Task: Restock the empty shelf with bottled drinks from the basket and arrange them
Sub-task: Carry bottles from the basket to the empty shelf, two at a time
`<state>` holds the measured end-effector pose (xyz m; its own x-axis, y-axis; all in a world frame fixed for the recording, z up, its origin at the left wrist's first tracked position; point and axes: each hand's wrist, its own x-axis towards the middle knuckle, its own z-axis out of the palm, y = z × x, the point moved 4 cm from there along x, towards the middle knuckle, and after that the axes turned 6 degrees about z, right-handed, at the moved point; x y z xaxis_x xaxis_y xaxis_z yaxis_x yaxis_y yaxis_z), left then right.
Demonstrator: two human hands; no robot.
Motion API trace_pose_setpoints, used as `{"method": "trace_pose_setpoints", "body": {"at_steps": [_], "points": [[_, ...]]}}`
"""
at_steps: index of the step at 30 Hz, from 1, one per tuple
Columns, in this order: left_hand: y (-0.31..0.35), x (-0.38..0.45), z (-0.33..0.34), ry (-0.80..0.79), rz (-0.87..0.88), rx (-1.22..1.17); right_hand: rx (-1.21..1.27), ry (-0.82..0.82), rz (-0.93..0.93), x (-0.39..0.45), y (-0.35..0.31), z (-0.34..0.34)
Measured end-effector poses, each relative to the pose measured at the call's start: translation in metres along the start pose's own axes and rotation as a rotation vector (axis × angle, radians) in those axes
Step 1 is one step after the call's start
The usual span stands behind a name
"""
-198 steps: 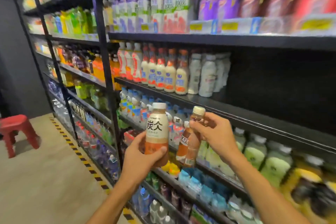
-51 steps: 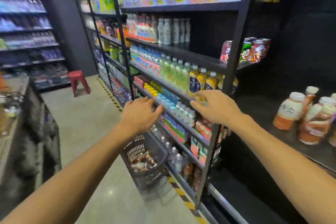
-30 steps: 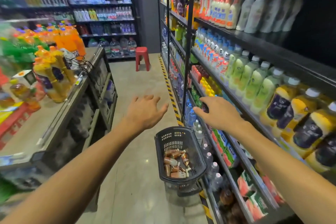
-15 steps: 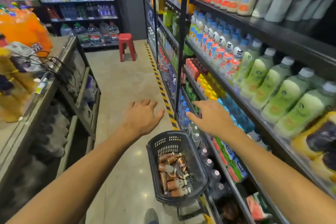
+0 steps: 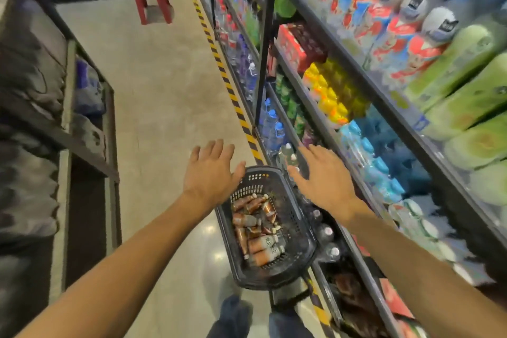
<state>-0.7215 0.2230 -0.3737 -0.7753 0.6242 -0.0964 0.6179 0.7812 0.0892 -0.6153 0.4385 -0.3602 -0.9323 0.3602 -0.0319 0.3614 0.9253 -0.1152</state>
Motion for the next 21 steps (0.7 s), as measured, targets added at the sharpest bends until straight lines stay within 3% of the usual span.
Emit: {"method": "trace_pose_setpoints", "body": {"at_steps": [3,8,14,21], "points": [[0.001,0.015,0.051,-0.061,0.003,-0.004,-0.017,-0.112,-0.005,0.015,0.013,0.052],[0.003,0.032,0.165,-0.168,-0.002,-0.066,0.037,-0.125,-0.013,0.025,0.040,0.154],[0.017,0.041,0.329,-0.360,-0.003,-0.162,0.004,-0.351,0.020,0.020,0.076,0.314],[0.032,0.052,0.514,-0.534,0.039,-0.103,0.019,-0.554,0.023,0.002,0.100,0.499]]}}
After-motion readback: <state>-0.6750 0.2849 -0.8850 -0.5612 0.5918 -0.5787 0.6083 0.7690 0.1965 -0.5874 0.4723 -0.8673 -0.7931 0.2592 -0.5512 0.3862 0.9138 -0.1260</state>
